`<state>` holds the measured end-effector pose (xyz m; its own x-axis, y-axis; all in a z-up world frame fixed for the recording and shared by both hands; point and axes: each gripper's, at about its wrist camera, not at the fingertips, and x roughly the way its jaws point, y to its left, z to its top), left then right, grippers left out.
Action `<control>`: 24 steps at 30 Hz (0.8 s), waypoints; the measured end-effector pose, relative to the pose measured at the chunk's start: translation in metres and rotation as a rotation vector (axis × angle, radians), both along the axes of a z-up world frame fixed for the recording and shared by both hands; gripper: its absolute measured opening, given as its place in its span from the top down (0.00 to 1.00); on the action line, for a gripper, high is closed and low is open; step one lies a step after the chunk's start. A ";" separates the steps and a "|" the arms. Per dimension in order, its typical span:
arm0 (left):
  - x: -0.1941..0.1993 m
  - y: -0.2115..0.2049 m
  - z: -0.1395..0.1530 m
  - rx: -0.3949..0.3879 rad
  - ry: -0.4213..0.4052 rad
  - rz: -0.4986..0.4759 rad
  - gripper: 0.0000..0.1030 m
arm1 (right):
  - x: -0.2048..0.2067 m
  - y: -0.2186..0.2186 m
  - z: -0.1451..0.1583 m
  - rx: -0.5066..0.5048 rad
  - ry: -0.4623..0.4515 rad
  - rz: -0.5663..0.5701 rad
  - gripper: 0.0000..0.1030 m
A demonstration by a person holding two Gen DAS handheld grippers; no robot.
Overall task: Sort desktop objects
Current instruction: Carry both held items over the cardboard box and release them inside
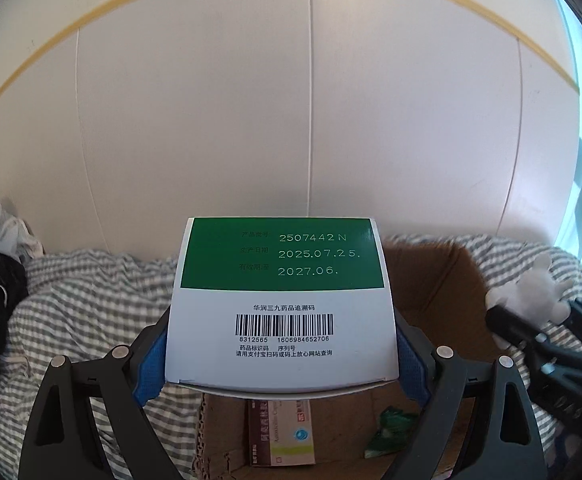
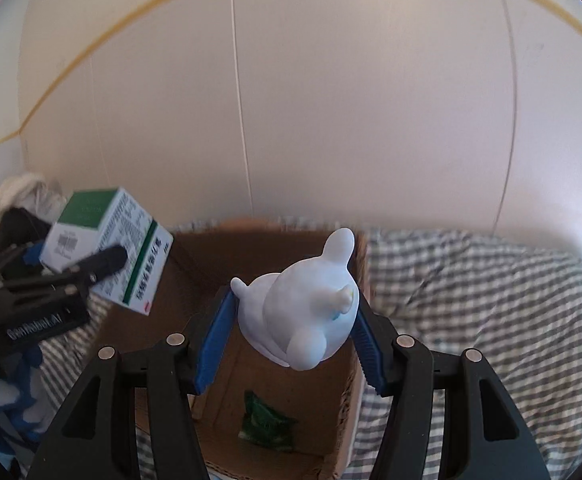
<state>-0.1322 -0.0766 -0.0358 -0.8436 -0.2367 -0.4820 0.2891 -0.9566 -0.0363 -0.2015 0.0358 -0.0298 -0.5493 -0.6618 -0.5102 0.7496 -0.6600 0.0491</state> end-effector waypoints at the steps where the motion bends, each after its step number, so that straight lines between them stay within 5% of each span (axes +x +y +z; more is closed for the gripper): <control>1: -0.002 -0.001 -0.006 -0.001 -0.006 0.005 0.10 | -0.002 -0.002 -0.008 0.019 -0.002 -0.012 0.45; 8: -0.026 0.001 -0.042 0.006 -0.075 -0.001 0.10 | -0.004 -0.025 -0.045 0.093 -0.037 0.017 0.45; 16: -0.042 0.007 -0.060 -0.004 -0.139 -0.001 0.08 | 0.005 -0.030 -0.047 0.108 -0.005 0.030 0.44; 22: -0.035 0.001 -0.050 0.001 -0.113 0.081 0.00 | 0.010 -0.025 -0.046 0.078 0.036 0.021 0.12; 24: -0.032 0.001 -0.044 -0.002 -0.108 0.086 0.00 | 0.014 -0.021 -0.041 0.059 0.056 0.005 0.09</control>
